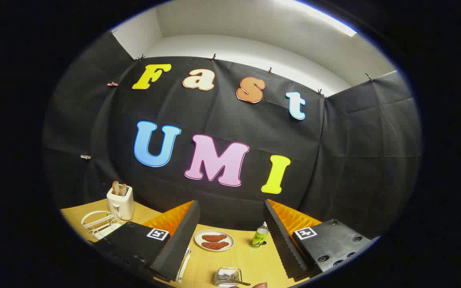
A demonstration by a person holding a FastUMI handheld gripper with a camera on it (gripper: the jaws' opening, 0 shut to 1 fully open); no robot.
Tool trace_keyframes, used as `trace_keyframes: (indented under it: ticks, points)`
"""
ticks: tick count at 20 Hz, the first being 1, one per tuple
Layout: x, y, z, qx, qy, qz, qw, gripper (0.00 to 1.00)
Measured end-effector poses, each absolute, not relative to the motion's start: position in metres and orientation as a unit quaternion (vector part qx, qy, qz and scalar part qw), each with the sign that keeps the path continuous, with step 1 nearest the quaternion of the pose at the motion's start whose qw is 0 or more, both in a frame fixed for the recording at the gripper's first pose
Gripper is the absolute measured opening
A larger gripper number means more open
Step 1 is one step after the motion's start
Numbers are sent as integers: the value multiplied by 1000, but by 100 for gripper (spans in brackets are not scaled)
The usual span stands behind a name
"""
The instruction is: Take the plate from the dish rack, then take the spoon from the basket and place it into the plate.
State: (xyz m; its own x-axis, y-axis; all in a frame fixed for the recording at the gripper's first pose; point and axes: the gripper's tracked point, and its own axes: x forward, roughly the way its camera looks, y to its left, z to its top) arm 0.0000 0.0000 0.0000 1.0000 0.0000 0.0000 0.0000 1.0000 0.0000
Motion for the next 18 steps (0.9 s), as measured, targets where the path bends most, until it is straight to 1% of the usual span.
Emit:
trace_keyframes:
  ticks: [10, 18]
  points:
    - [5, 19, 7, -15, -3, 3, 1000, 97]
    - [8, 54, 12, 1, -1, 19, 1000, 97]
